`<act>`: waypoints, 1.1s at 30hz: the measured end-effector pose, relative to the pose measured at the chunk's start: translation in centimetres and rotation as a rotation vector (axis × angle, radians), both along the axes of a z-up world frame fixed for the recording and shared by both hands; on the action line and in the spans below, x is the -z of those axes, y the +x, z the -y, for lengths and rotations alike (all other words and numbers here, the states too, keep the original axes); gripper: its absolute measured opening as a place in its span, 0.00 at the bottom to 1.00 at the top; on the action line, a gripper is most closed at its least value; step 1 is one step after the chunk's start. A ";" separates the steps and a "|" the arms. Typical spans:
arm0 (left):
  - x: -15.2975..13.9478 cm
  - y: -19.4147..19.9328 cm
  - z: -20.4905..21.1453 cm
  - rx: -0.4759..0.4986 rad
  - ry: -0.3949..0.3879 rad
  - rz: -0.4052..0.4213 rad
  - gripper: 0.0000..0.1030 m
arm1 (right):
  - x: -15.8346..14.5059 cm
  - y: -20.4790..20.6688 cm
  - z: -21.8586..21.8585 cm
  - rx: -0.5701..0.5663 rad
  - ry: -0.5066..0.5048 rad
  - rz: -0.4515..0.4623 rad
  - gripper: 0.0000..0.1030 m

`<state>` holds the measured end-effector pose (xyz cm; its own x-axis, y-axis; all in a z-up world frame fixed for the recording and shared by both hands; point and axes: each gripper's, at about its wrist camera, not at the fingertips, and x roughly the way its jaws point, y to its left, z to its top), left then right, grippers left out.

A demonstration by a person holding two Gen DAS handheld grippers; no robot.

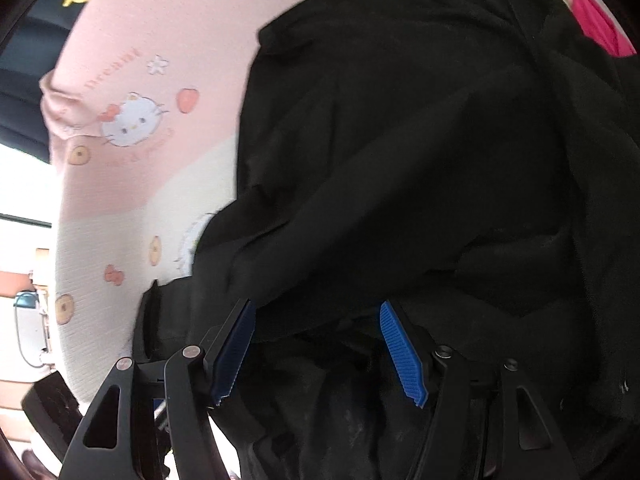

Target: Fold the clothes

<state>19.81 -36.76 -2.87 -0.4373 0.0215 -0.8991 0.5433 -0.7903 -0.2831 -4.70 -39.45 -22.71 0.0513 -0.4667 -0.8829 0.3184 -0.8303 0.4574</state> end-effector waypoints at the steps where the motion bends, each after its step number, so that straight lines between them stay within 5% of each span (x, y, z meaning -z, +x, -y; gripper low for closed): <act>1: 0.2 -0.4 0.0 0.014 -0.015 0.012 0.68 | 0.3 -0.2 0.1 0.003 0.010 0.006 0.63; 13: 2.6 -5.2 -3.4 0.286 -0.388 0.211 0.68 | 4.3 -2.8 -1.8 0.120 -0.031 0.158 0.63; 23: 4.2 -6.6 -4.6 0.425 -0.486 0.292 0.68 | 7.4 -5.0 -5.6 0.306 -0.093 0.249 0.63; 33: 6.6 -7.4 -3.8 0.417 -0.481 0.351 0.68 | 10.7 -6.2 -5.1 0.383 -0.086 0.253 0.64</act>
<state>12.36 -32.97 -9.44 -0.1629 -0.3093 -0.9369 0.1648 -0.9448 0.2833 -10.86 -34.36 -33.41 0.0700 -0.5650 -0.8221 -0.1337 -0.8220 0.5536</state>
